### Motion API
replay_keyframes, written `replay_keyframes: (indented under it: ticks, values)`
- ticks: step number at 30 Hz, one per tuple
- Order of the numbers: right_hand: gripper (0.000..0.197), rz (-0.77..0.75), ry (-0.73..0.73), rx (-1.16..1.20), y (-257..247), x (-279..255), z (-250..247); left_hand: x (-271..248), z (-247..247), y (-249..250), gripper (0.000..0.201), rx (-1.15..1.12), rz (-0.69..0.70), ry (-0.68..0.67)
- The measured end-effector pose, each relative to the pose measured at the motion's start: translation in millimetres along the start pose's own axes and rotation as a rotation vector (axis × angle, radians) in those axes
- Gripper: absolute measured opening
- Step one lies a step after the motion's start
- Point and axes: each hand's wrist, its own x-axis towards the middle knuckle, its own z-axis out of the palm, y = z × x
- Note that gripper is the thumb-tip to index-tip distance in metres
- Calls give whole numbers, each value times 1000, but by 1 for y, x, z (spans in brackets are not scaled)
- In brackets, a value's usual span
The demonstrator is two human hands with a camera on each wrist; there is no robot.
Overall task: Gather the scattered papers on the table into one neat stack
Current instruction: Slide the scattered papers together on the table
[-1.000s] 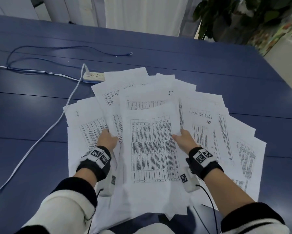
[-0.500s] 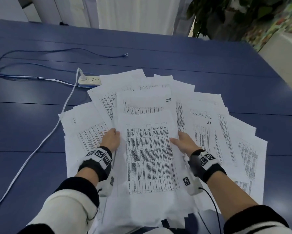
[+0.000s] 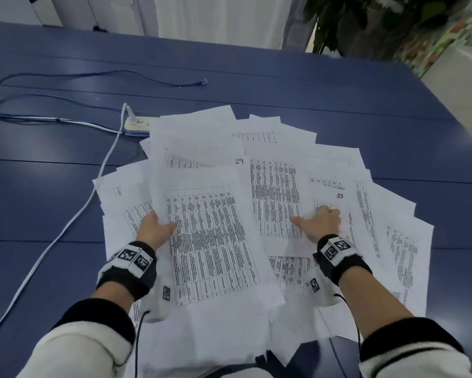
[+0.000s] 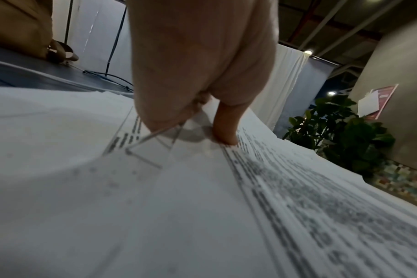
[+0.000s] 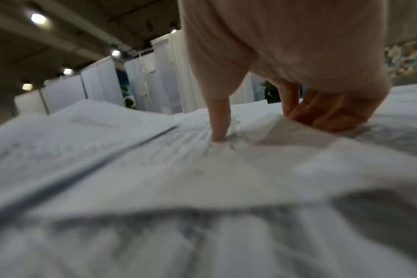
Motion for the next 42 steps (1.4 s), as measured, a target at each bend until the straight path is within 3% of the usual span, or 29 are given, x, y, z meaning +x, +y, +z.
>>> replay_keyframes:
  ticks: [3,7,14,16,18,20,23,25,30,35,42]
  values:
    - [65,-14,-69,123,-12,-2,-2,-3,6,3,67,2,-13,-14]
    - [59,-79,-128,98,-13,-8,-4,-4,15,12,70,-53,-17,-50]
    - [36,-186,-384,184,15,-50,10,-3,28,36,65,-63,-8,-130]
    - [44,-157,-311,228,27,-44,2,-4,35,38,56,-7,1,-126]
    - [63,-11,-52,176,43,-28,-11,-5,39,36,50,44,7,-81]
    - [68,165,115,34,55,-18,-24,-5,42,32,53,164,21,-40]
    - [83,267,77,6,52,-10,-28,-8,52,26,57,347,53,-43]
    - [84,237,49,79,44,-2,-25,-12,58,26,55,368,80,-66]
    - [60,92,-51,253,30,2,-22,-7,57,31,49,264,68,-122]
    - [47,83,-27,432,33,9,-29,-3,48,27,41,10,65,-153]
    - [40,-39,-249,520,-16,-8,-2,8,62,30,73,8,36,-257]
